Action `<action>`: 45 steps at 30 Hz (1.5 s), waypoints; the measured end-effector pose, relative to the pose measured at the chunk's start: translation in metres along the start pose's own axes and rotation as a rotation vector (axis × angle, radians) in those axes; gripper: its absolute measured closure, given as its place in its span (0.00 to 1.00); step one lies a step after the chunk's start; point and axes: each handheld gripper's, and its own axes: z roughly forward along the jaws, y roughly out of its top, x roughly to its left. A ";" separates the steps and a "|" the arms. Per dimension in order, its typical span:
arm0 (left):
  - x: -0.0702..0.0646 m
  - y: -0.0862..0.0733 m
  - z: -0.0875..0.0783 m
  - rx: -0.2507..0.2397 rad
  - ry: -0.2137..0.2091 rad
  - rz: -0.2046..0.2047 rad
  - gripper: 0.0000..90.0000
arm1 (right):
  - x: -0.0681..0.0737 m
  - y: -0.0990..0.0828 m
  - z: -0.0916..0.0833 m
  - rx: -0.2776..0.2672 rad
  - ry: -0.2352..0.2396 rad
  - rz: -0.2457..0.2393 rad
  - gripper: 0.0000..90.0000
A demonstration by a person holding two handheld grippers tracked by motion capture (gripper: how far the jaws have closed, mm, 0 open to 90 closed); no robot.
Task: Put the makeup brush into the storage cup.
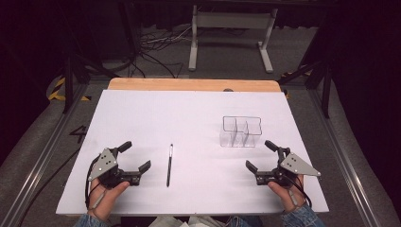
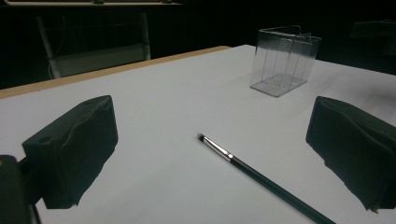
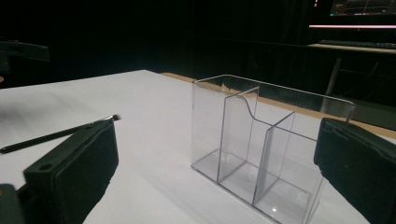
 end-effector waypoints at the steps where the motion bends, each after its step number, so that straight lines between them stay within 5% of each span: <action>1: -0.001 0.000 0.000 0.000 0.000 -0.005 0.03 | 0.000 0.000 0.000 -0.002 0.001 0.000 0.01; 16: -0.005 0.003 0.003 -0.016 -0.005 -0.030 0.01 | -0.002 0.000 -0.001 -0.007 0.001 0.004 0.00; 38: -0.019 0.030 0.038 0.029 -0.079 -0.028 0.04 | -0.005 0.000 -0.003 -0.002 -0.011 -0.006 0.01; 45: -0.021 0.039 0.047 0.041 -0.072 -0.028 0.03 | -0.005 0.000 -0.003 0.004 -0.011 -0.009 0.00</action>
